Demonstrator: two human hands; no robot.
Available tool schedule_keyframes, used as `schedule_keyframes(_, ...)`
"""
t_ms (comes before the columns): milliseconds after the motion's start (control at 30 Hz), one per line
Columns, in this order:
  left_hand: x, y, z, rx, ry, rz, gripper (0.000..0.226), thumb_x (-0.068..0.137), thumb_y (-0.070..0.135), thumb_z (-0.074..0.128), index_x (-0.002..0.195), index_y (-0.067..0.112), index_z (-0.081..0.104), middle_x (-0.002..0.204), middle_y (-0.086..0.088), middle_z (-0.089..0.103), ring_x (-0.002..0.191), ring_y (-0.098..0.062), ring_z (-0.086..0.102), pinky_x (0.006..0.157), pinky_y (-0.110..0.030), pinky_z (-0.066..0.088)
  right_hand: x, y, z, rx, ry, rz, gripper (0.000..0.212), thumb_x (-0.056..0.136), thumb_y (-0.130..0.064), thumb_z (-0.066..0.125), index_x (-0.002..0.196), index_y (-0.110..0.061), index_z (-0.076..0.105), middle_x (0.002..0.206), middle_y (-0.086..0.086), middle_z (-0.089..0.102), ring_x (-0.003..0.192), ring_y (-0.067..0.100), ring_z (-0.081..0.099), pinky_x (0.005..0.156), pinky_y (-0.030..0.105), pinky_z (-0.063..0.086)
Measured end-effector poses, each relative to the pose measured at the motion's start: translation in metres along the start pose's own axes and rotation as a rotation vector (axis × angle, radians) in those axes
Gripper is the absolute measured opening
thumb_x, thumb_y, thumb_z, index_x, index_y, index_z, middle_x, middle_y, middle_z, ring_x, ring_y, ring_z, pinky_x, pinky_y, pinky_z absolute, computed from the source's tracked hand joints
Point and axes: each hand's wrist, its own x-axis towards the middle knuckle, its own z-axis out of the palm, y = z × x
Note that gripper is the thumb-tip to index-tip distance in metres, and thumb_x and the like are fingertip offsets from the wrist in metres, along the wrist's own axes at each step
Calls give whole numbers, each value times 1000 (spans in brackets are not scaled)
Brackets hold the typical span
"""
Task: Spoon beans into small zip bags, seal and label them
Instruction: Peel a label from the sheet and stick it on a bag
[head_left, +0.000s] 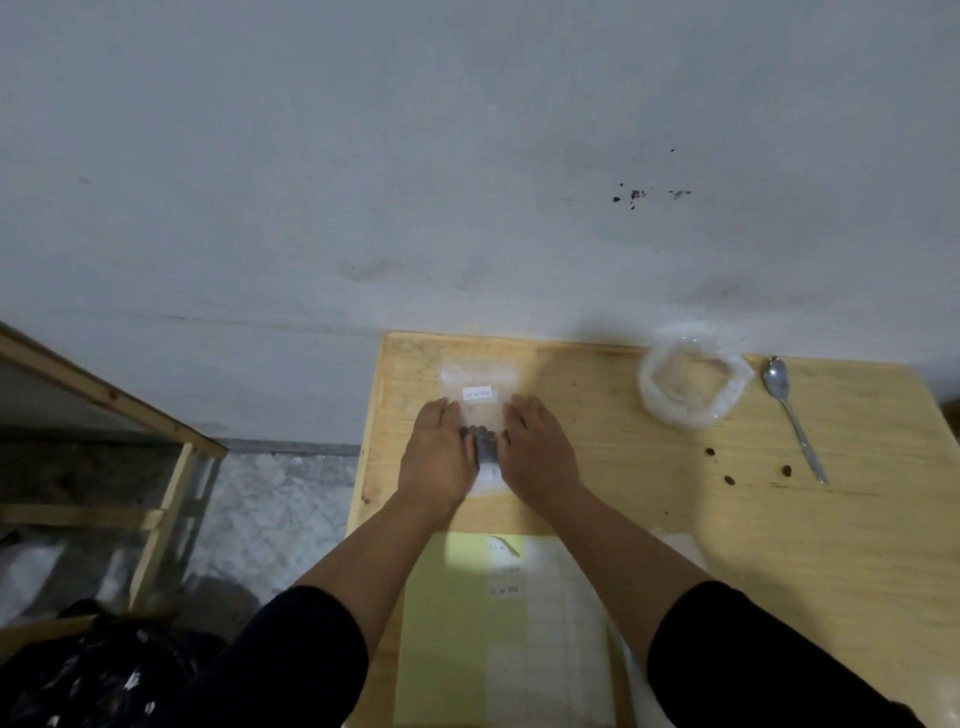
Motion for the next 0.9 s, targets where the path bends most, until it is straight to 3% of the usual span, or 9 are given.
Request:
schedule_keyframes(133,-11,4,-16,86,29,67,43,93,22,43,132,3,39,132,-12,42,123,-21,38,104,-23,31,-19,-2,-12,-147,-29,-67,48,99,-20,25,141,3,30,151,19,25,144,31,13,118,39,11)
schedule_keyframes(367,-40,32,-48,154,127,276,44,94,19,43,134,2,40,134,-14,45,124,-25,40,102,-29,33,-68,-16,-44,-93,216,4,48,90,-13,42,132,10,40,138,26,43,136,34,33,116,39,24)
schedule_keyframes(467,-59,54,-49,165,165,394,45,94,21,44,134,3,39,135,-14,44,125,-24,39,103,-31,33,-99,-16,-55,-175,314,44,49,87,-13,25,120,12,52,125,26,54,125,36,46,110,40,34)
schedule_keyframes(600,-93,78,-30,172,148,496,48,94,22,39,139,4,35,140,-13,40,130,-23,36,106,-33,31,-150,-2,-47,-213,335,106,75,87,-19,-14,132,8,40,143,24,36,137,33,26,117,37,11)
schedule_keyframes(633,-103,81,-22,186,129,539,48,96,21,33,139,3,33,141,-14,39,132,-25,34,108,-32,27,-163,1,-46,-196,330,152,69,91,-18,-6,130,9,43,140,25,40,135,34,31,117,38,15)
schedule_keyframes(700,-123,86,-8,202,94,613,48,95,18,27,137,-2,36,139,-20,42,131,-29,37,110,-33,29,-191,7,-48,-179,386,228,36,91,-9,39,114,13,57,119,27,59,118,37,53,106,40,40)
schedule_keyframes(767,-142,90,6,126,58,601,45,87,14,52,128,-4,50,125,-22,55,119,-33,52,100,-36,43,-216,16,-43,-51,462,278,40,67,0,72,103,15,62,101,29,65,99,40,64,83,45,56)
schedule_keyframes(833,-160,94,18,76,9,563,53,85,20,59,133,1,47,128,-16,54,121,-29,50,100,-32,42,-236,29,-32,25,471,320,45,64,1,76,104,16,61,101,30,64,97,41,65,79,46,57)
schedule_keyframes(900,-172,94,34,49,-88,495,56,92,28,50,142,11,33,138,-9,44,129,-22,40,102,-28,36,-251,42,-22,91,434,378,44,80,-7,64,119,11,54,119,26,57,114,37,56,92,37,50)
